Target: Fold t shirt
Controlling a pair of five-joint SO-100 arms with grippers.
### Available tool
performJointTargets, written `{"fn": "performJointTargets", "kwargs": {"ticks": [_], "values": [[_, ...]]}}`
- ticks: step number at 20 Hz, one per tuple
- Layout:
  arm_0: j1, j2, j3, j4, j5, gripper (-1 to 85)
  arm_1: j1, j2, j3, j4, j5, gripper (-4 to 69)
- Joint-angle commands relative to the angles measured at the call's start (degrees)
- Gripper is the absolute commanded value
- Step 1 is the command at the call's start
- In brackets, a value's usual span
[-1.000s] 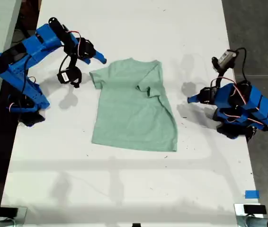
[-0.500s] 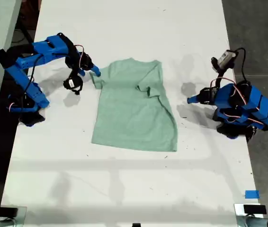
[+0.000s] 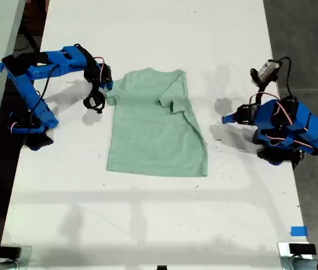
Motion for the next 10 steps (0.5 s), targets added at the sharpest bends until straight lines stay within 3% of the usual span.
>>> {"fn": "performJointTargets", "kwargs": {"ticks": [1, 6, 10], "values": [[2.8, 5.4, 2.3, -3.0, -2.4, -0.1, -0.1, 2.5, -0.4, 0.4, 0.2, 1.6], [4.8, 31.2, 10.5, -1.5, -3.9, -0.1, -0.1, 2.5, -0.4, 0.3, 0.2, 1.6], [8.6, 38.8, 0.0, 3.5, -4.0, -0.1, -0.4, 2.5, -0.4, 0.4, 0.4, 1.6]]}}
